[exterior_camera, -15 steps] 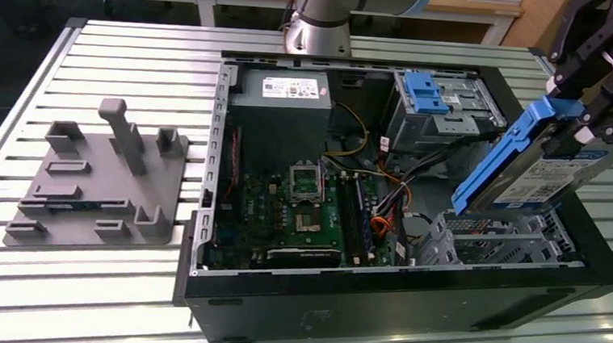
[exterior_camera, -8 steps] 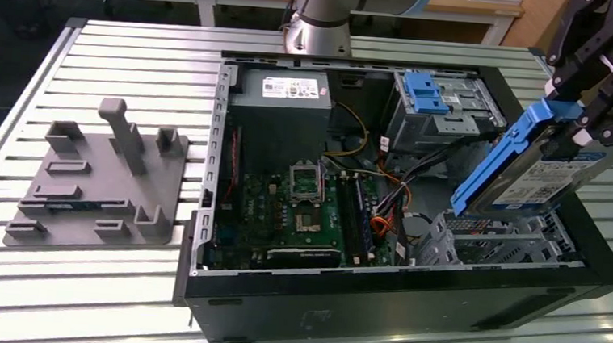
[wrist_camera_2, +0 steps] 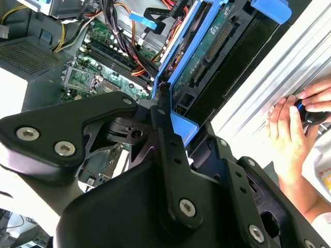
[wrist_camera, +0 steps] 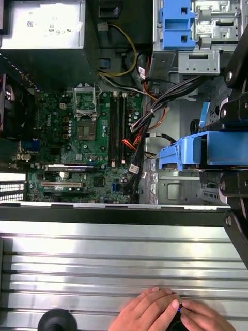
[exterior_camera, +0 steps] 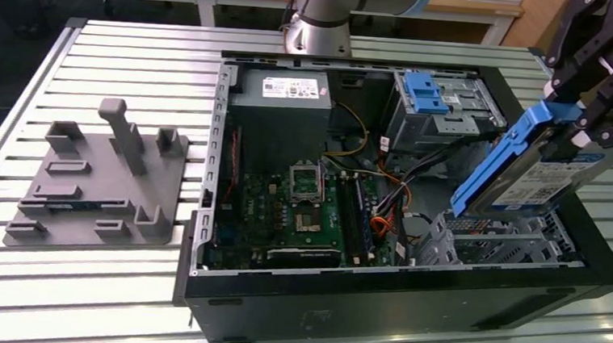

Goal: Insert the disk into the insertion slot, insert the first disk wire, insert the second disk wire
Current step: 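Insert the disk into the insertion slot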

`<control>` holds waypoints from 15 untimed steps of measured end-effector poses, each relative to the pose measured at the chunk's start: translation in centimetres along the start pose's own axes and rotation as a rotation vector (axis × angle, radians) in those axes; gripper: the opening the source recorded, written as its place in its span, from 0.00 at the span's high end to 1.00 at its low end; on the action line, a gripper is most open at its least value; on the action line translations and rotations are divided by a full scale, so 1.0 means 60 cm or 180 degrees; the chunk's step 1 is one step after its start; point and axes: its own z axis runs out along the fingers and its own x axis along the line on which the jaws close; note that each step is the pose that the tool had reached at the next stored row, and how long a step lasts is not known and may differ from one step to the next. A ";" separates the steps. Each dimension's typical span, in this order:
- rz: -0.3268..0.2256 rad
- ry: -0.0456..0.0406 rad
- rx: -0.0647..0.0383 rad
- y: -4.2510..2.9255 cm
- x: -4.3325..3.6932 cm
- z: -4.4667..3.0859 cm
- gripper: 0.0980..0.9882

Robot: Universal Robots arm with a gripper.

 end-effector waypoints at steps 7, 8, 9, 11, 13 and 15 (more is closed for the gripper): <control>0.0000 0.0000 0.0000 -0.001 0.001 0.005 0.70; 0.0000 0.0000 0.0000 -0.001 0.001 0.006 0.70; 0.0000 0.0000 0.0000 -0.001 0.001 0.007 0.70; 0.0000 0.0000 0.0000 -0.001 0.001 0.008 0.70; 0.0000 0.0000 0.0000 -0.001 0.001 0.010 0.70; 0.0000 0.0000 0.0000 -0.001 0.001 0.011 0.70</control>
